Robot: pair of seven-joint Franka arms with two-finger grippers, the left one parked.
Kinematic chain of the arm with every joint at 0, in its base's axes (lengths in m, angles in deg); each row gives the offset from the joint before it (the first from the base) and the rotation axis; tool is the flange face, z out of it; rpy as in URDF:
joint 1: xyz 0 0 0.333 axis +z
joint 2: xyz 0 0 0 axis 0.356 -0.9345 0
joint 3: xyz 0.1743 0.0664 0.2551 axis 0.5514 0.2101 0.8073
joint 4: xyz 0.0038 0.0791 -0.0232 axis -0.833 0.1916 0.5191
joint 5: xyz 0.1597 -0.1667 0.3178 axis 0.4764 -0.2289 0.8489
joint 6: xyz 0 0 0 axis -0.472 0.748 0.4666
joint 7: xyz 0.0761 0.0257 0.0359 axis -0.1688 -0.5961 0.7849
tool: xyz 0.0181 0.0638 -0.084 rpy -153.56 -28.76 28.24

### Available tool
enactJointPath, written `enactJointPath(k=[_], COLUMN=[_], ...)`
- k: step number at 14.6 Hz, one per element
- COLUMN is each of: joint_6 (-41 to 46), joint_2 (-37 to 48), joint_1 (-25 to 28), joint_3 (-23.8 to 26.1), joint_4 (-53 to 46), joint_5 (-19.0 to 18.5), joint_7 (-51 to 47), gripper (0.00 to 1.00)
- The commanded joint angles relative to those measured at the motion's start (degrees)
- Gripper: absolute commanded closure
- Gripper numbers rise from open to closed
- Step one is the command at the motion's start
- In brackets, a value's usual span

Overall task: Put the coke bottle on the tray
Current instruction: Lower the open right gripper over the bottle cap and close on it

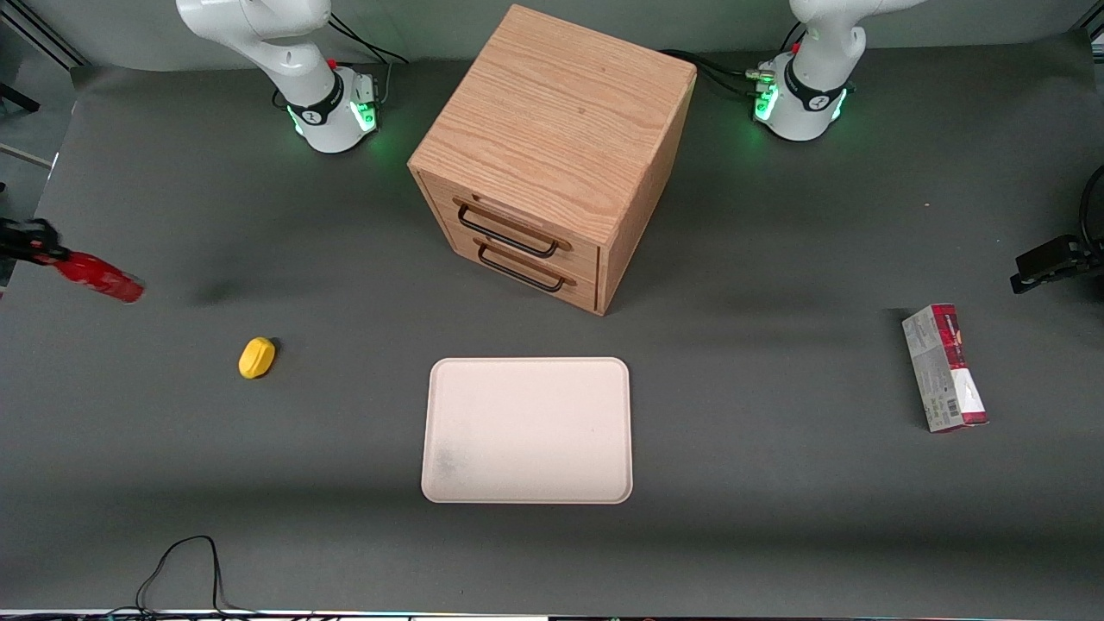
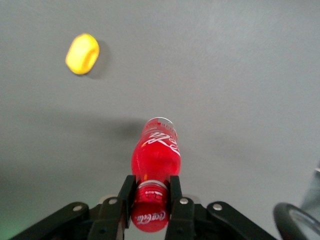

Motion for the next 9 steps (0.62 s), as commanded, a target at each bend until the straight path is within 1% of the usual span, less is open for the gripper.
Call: enactJointPath(k=[1,3,5,7,9], joint_6=[9.8,15.0,17.9,18.4,18.7], joint_2=[-0.8,-0.7,-0.8,-2.0,-5.4], joint_1=[1.2,2.6,3.5,6.1,9.2], joint_3=[-0.2,-0.3,-0.2,-0.2,-0.2], joint_4=[-11.4,-17.1,-21.2,-24.3,-29.4], joint_5=[0.2,0.2,0.4,1.6,4.5], joint_7=[-0.4,-0.5,-0.6,-0.9,-1.1], gripper=[1.00,1.00,1.00,1.00,1.00])
